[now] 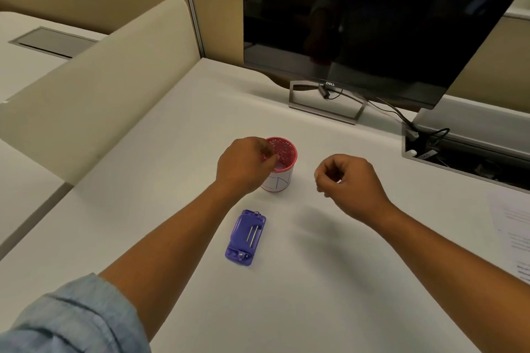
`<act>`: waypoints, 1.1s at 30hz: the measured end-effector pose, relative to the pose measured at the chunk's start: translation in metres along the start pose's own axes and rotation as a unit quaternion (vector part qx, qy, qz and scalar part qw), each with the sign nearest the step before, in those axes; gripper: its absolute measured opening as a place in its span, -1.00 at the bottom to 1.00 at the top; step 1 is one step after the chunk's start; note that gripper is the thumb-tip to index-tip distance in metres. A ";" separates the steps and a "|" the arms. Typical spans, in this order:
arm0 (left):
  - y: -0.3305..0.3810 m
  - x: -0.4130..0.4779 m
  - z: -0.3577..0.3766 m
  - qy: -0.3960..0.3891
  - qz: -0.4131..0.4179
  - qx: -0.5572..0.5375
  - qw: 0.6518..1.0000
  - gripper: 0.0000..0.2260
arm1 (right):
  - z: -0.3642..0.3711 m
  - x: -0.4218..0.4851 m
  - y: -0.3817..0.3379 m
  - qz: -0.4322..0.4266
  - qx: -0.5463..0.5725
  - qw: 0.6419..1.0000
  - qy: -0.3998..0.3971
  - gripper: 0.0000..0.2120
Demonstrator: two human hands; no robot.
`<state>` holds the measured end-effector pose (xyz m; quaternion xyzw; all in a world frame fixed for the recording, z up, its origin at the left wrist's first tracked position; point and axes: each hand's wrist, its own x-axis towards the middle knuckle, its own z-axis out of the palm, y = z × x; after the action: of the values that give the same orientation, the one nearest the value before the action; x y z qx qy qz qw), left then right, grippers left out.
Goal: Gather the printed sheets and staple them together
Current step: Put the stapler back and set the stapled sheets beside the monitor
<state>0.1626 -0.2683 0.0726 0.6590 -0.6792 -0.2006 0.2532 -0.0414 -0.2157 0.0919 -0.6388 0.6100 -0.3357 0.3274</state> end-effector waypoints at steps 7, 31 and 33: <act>-0.002 -0.011 0.005 0.087 0.001 -0.057 0.995 -0.83 | 0.022 0.048 -0.018 -0.058 -0.105 0.993 -0.005 -0.95; -0.022 -0.192 0.109 -0.079 0.135 0.102 0.982 -0.44 | -0.089 -0.086 0.094 0.182 -0.230 0.955 -0.038 -0.87; -0.021 -0.192 0.110 -0.064 0.137 0.103 0.983 -0.47 | -0.084 -0.100 0.102 0.190 -0.248 0.949 -0.052 -0.85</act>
<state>0.1130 -0.0850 -0.0418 0.5676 -0.7952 -0.1350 0.1649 -0.1716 -0.1204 0.0515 -0.5887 0.7660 -0.0719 0.2479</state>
